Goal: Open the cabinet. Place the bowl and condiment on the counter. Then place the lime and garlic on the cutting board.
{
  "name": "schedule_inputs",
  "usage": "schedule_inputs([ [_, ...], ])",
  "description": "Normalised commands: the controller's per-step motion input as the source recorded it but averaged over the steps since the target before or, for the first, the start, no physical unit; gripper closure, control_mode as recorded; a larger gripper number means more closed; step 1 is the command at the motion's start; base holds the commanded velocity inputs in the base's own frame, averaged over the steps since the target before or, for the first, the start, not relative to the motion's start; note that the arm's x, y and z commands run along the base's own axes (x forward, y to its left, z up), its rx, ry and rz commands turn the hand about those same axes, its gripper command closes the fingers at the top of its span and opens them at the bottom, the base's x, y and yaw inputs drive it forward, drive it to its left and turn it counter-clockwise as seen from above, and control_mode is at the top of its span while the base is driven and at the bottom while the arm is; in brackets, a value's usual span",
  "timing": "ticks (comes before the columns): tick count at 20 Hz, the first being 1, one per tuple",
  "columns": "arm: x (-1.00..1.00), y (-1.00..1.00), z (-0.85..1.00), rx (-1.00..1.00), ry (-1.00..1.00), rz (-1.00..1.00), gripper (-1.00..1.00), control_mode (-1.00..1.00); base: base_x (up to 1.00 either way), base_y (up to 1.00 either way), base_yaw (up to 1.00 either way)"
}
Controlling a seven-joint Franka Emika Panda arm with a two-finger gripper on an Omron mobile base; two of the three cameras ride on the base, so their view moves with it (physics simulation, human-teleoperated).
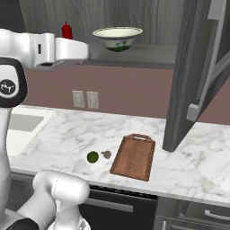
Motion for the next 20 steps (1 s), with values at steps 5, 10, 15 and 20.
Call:
schedule_inputs([
  [5,0.0,0.06,0.0,0.14,-0.08,0.17,-1.0,-1.0,0.0,0.0,0.0],
  [10,0.0,0.04,0.0,0.15,-0.11,0.17,-1.0,-1.0,0.0,0.0,0.0],
  [15,0.0,0.08,0.0,0.14,-0.06,0.15,-1.0,-1.0,0.0,0.0,0.0],
  [20,0.09,0.22,-0.06,0.11,-0.02,0.14,-1.0,-1.0,0.0,0.0,0.0],
])
